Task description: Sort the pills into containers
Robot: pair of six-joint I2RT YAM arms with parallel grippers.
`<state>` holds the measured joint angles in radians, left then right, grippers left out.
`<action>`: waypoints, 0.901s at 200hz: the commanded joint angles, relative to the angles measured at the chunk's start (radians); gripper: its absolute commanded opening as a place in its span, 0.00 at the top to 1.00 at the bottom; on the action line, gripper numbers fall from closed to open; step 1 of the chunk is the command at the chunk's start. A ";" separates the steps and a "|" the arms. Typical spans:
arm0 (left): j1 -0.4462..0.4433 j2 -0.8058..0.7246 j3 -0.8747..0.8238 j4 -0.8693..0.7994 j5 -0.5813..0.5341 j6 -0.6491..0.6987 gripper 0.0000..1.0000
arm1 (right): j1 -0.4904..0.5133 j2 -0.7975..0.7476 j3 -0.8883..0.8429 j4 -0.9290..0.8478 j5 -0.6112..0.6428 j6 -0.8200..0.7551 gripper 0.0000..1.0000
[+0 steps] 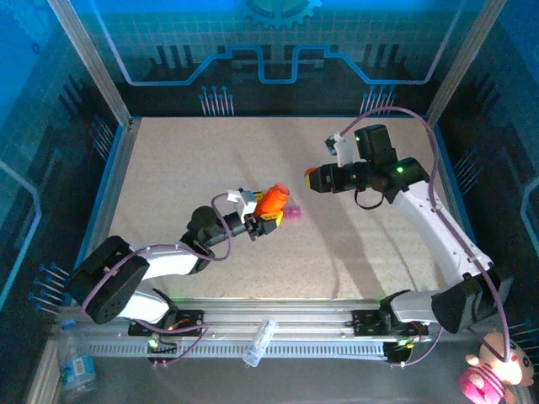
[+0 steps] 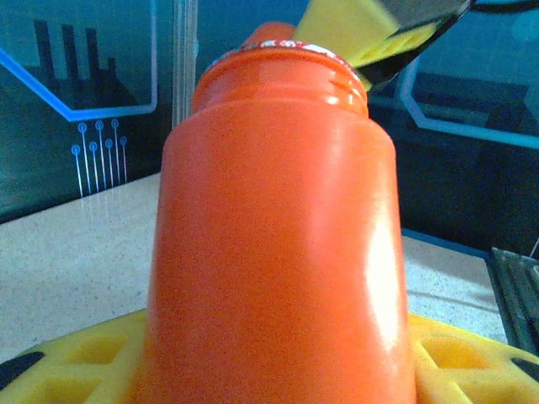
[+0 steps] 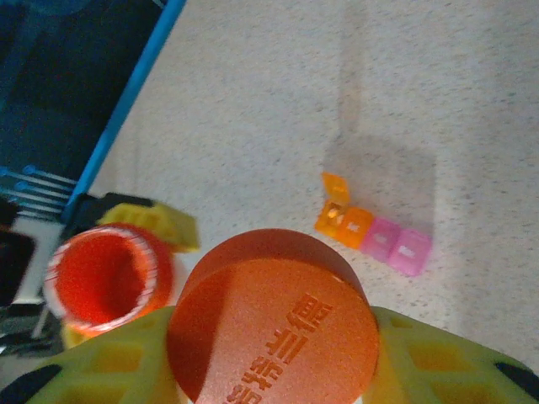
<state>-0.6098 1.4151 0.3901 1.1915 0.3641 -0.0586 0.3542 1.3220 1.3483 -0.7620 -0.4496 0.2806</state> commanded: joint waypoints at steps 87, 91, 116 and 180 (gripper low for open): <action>-0.008 0.114 0.120 -0.072 0.115 0.132 1.00 | -0.002 0.084 0.014 -0.117 -0.239 -0.183 0.57; -0.008 0.120 0.125 -0.075 0.121 0.136 1.00 | -0.003 0.088 0.016 -0.120 -0.241 -0.188 0.57; -0.008 0.149 0.146 -0.071 0.147 0.149 1.00 | -0.004 0.116 0.026 -0.139 -0.242 -0.206 0.57; -0.009 0.175 0.158 -0.047 0.192 0.150 1.00 | -0.012 0.158 0.047 -0.158 -0.243 -0.216 0.58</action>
<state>-0.6121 1.5925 0.5201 1.1019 0.5030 0.0597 0.3523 1.4658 1.3533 -0.8845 -0.6670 0.0875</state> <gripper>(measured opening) 0.522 0.467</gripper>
